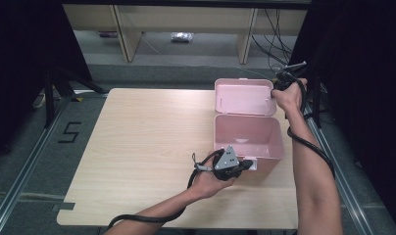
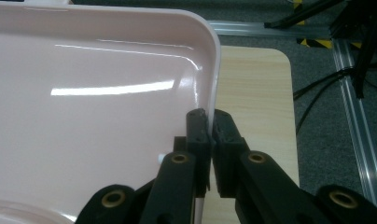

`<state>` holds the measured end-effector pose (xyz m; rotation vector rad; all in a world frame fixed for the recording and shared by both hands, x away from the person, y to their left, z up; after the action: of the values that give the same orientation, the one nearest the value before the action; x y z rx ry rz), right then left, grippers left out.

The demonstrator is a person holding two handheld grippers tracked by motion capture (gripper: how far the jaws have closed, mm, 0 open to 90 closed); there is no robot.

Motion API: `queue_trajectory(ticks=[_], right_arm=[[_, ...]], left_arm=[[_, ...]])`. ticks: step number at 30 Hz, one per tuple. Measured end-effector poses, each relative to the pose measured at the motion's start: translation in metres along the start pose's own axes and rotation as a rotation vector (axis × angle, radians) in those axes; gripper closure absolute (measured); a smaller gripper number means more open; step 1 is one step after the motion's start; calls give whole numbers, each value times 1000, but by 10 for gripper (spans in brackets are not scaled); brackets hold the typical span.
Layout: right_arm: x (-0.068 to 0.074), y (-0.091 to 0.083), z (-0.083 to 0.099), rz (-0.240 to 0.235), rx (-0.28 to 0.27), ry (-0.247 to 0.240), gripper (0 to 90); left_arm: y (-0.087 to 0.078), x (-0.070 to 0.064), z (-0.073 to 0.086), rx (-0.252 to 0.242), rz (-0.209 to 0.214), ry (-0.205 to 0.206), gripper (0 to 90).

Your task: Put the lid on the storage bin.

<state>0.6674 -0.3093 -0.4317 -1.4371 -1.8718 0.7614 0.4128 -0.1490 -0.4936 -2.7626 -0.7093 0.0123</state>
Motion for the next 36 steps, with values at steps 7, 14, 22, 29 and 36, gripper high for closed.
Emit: queue_trajectory(ticks=[7, 14, 22, 29, 36], right_arm=[[2, -9, -3, -3, -25, -9, 882], [5, -17, -7, -15, -34, -12, 885], [7, -24, -10, -20, -47, -14, 888], [9, -32, -12, -24, -66, -16, 891], [10, -38, -11, -25, -91, -29, 894]], left_arm=[[0, 0, 0, 8, 1, 1, 899], [0, 1, 0, 13, -13, -6, 899], [2, 3, -3, -2, -4, 16, 899], [1, 2, -2, 16, 1, -16, 899], [2, 2, -2, 16, 0, -20, 899]])
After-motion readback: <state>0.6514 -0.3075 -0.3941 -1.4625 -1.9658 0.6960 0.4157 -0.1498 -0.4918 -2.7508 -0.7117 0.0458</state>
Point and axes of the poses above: each handheld gripper's, and its own axes: y roughly forward along the jaws, z roughly out of its underside, x roughly to its left, the point moved 9 cm from there along y, roughly forward along the jaws, and after that the axes turned 8 degrees about -z, right-handed, at the moved point
